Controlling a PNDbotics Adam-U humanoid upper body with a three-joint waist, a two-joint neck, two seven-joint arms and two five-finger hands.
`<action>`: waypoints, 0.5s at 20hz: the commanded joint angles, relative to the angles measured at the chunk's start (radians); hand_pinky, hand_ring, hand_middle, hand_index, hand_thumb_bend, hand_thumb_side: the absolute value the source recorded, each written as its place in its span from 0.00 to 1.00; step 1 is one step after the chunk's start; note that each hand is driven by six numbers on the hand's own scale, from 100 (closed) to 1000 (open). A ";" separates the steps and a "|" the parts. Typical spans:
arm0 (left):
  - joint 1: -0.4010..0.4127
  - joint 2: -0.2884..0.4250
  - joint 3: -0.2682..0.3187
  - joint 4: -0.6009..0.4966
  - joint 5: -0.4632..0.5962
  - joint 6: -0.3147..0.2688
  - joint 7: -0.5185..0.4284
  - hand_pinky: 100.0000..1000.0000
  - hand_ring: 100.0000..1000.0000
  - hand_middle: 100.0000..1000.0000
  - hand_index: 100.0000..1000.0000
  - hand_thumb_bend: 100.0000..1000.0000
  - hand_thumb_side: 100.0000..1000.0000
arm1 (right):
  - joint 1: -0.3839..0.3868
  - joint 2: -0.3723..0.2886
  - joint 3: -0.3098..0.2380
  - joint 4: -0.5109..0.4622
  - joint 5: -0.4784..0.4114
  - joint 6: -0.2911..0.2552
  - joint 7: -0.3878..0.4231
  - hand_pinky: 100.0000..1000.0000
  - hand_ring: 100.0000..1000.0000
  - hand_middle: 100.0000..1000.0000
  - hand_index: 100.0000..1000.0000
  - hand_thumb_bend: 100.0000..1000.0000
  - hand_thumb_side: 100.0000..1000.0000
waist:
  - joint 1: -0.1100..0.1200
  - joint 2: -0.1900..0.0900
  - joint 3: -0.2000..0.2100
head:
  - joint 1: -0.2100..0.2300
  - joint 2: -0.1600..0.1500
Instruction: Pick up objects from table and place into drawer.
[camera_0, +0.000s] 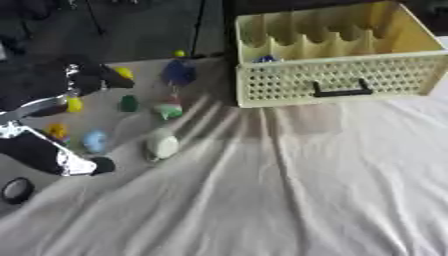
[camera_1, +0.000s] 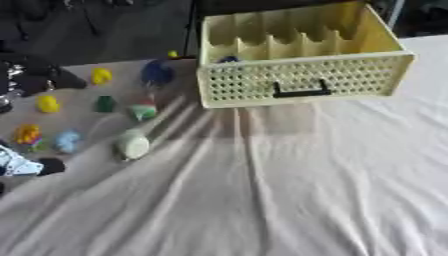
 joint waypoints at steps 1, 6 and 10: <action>-0.043 0.041 -0.018 0.053 0.024 -0.007 -0.034 0.93 0.83 0.78 0.97 0.47 0.53 | -0.004 -0.004 0.001 -0.021 -0.009 0.002 0.006 0.13 0.25 0.19 0.76 0.00 0.63 | 0.000 -0.024 -0.004 | 0.011 0.004; -0.113 0.031 -0.057 0.144 0.023 -0.033 -0.065 0.89 0.80 0.77 0.95 0.36 0.50 | 0.006 0.000 0.007 -0.021 -0.010 0.010 0.028 0.13 0.25 0.19 0.76 0.00 0.64 | 0.006 -0.023 -0.017 | 0.023 0.005; -0.165 0.015 -0.082 0.213 0.014 -0.049 -0.094 0.88 0.79 0.77 0.95 0.32 0.43 | 0.009 0.003 0.008 -0.021 -0.011 0.012 0.035 0.13 0.25 0.19 0.76 0.00 0.64 | 0.011 -0.020 -0.027 | 0.032 0.003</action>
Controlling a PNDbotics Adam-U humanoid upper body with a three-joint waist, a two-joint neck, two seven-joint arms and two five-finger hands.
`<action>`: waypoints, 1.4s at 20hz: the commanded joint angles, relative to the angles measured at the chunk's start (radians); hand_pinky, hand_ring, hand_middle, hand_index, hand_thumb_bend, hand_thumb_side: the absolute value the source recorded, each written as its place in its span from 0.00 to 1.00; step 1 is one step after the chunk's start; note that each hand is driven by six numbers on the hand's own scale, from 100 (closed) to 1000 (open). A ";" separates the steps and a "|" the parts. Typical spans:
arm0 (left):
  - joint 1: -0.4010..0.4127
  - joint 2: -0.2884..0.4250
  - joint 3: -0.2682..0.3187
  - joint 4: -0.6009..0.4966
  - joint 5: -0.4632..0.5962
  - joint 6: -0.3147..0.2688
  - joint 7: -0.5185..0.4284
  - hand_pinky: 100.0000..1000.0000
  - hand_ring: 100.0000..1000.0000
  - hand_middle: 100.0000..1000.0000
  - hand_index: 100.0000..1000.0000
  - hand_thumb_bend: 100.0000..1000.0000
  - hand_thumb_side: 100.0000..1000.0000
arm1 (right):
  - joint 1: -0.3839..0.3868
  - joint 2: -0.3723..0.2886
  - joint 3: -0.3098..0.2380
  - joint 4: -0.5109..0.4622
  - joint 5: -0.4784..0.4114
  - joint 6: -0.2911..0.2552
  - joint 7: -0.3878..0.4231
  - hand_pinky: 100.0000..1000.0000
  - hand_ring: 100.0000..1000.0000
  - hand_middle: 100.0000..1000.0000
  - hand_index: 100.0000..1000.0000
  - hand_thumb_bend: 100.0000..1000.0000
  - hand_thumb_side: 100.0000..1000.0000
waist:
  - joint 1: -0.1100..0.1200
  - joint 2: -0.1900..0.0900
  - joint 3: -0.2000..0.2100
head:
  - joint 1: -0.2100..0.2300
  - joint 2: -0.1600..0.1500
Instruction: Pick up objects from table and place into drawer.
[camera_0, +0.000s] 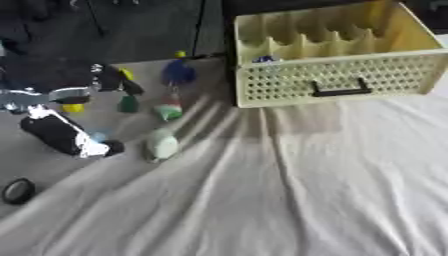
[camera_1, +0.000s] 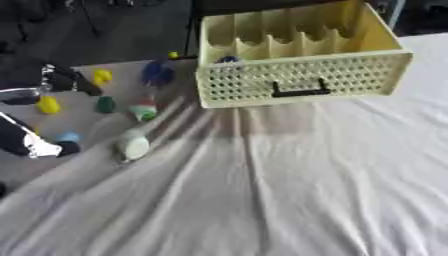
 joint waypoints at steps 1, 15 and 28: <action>-0.043 0.014 -0.012 0.045 -0.012 -0.015 -0.023 0.88 0.79 0.77 0.95 0.32 0.42 | -0.009 -0.010 -0.002 -0.021 -0.005 0.001 0.007 0.13 0.25 0.19 0.76 0.00 0.64 | -0.001 -0.019 -0.006 | 0.010 0.002; -0.096 -0.036 -0.094 0.209 -0.074 -0.099 -0.020 0.84 0.73 0.71 0.94 0.26 0.34 | -0.014 0.005 0.000 -0.021 -0.010 0.005 0.014 0.13 0.25 0.18 0.75 0.00 0.65 | 0.017 0.011 -0.049 | 0.036 -0.012; -0.125 -0.076 -0.113 0.317 -0.254 -0.158 0.034 0.65 0.43 0.48 0.90 0.23 0.32 | -0.015 0.021 -0.001 -0.021 -0.019 0.004 0.020 0.13 0.25 0.18 0.75 0.00 0.65 | 0.026 0.025 -0.068 | 0.050 -0.022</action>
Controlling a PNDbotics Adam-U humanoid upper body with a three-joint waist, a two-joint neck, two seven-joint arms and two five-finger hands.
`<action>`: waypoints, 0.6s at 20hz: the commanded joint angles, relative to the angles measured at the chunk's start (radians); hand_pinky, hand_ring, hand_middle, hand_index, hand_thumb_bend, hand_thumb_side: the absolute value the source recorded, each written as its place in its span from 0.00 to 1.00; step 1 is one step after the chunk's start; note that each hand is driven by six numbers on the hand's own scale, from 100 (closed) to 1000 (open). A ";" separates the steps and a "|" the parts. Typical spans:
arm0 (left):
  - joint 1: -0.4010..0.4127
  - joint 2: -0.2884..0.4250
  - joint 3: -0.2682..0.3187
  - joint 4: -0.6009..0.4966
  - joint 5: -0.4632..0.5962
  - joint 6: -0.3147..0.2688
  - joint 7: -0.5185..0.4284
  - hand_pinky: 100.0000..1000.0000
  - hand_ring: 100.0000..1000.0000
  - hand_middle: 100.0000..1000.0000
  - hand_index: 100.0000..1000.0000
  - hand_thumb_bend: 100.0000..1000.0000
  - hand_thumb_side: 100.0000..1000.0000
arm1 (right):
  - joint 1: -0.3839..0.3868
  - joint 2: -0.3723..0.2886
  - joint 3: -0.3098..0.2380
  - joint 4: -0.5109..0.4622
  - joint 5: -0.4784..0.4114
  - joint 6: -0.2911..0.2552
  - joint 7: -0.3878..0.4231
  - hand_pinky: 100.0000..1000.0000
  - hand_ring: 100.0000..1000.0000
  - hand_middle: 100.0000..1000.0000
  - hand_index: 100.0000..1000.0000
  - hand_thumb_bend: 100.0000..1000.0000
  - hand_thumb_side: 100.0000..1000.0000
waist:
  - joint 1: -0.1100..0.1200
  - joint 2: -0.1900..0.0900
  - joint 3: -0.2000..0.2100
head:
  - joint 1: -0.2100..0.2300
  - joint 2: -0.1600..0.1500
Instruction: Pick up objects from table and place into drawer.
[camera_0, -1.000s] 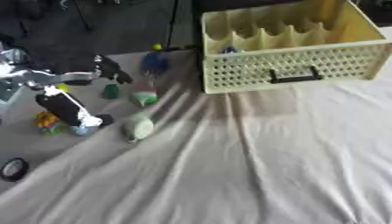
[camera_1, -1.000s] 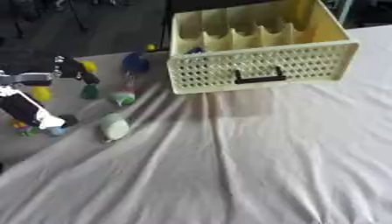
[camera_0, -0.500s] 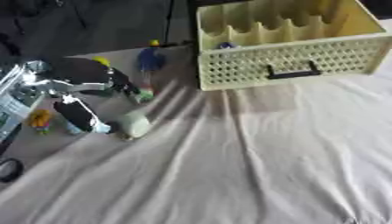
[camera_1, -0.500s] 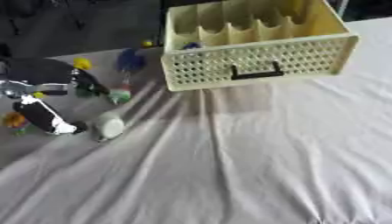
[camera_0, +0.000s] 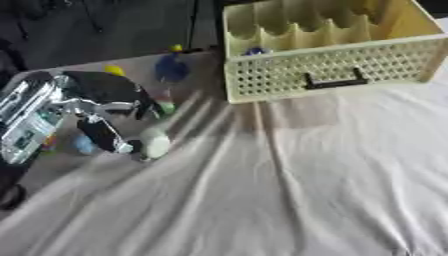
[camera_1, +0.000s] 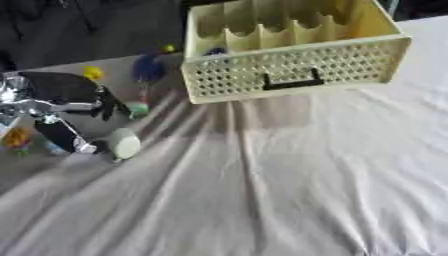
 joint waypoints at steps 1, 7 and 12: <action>-0.021 0.015 0.007 0.020 -0.020 -0.028 -0.017 0.65 0.44 0.49 0.90 0.23 0.32 | -0.014 -0.008 -0.004 -0.021 -0.009 -0.002 0.003 0.13 0.25 0.18 0.75 0.00 0.65 | -0.003 -0.015 -0.003 | 0.005 -0.012; -0.022 0.011 0.000 0.052 -0.036 -0.042 -0.049 0.68 0.47 0.53 0.91 0.25 0.32 | -0.015 -0.004 -0.006 -0.021 -0.012 -0.003 0.001 0.13 0.24 0.18 0.75 0.00 0.64 | 0.001 -0.008 -0.012 | 0.008 -0.016; -0.022 0.009 -0.005 0.064 -0.067 -0.060 -0.050 0.68 0.47 0.54 0.90 0.23 0.29 | -0.015 -0.001 -0.007 -0.021 -0.014 -0.005 0.002 0.13 0.24 0.17 0.75 0.00 0.65 | 0.005 -0.002 -0.019 | 0.013 -0.024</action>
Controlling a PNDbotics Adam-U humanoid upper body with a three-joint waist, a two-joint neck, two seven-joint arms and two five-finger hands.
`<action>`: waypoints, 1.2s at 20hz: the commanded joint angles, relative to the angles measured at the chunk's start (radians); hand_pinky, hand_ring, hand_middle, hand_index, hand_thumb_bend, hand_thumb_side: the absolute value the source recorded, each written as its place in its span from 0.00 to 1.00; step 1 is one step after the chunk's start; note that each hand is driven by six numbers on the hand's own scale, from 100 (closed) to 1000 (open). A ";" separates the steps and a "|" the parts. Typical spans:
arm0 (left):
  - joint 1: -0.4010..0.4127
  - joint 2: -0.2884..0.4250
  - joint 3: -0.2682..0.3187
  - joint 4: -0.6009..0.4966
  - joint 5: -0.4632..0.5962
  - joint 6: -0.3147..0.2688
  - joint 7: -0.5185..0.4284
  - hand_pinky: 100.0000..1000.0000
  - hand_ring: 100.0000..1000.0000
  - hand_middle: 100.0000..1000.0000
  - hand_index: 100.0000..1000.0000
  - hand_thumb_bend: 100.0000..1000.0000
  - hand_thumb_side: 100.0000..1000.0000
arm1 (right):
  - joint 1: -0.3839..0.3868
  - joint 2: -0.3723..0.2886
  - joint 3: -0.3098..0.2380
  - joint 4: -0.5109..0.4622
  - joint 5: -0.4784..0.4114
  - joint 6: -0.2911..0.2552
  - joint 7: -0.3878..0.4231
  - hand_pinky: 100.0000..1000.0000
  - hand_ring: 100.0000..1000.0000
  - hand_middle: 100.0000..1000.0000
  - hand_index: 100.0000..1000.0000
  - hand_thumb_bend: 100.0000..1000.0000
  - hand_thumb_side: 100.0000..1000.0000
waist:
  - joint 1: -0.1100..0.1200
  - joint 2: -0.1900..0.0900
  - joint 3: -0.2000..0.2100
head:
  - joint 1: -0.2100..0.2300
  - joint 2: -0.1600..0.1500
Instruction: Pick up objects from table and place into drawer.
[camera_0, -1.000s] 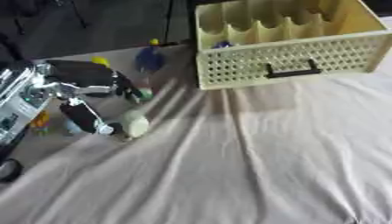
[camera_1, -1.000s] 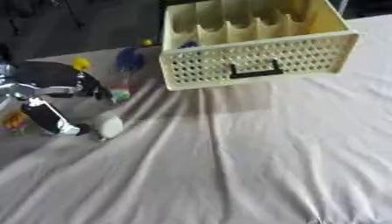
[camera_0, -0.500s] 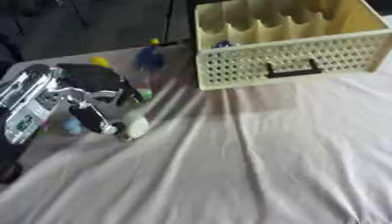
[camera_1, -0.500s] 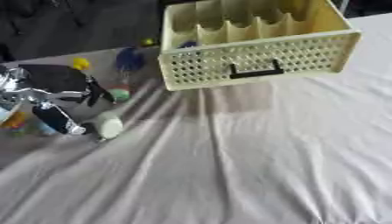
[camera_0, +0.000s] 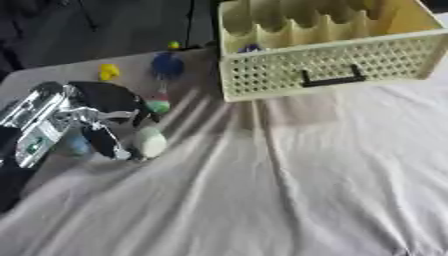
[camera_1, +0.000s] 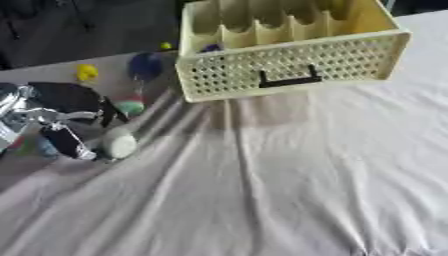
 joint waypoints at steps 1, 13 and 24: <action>-0.021 0.021 0.005 0.000 -0.021 -0.065 -0.043 0.67 0.47 0.54 0.90 0.21 0.27 | -0.015 -0.006 -0.007 -0.021 -0.011 -0.003 0.003 0.13 0.24 0.17 0.75 0.00 0.65 | -0.002 -0.016 -0.002 | 0.006 -0.016; -0.014 0.010 -0.001 0.050 -0.074 -0.093 0.001 0.65 0.47 0.53 0.89 0.16 0.25 | -0.016 0.000 -0.014 -0.021 -0.023 -0.010 0.004 0.13 0.24 0.17 0.75 0.00 0.66 | 0.002 -0.001 -0.021 | 0.014 -0.026; -0.017 -0.002 -0.004 0.082 -0.091 -0.117 -0.001 0.61 0.45 0.50 0.77 0.18 0.25 | -0.011 0.006 -0.013 -0.021 -0.033 -0.013 0.005 0.13 0.24 0.17 0.75 0.00 0.66 | 0.005 0.001 -0.030 | 0.022 -0.028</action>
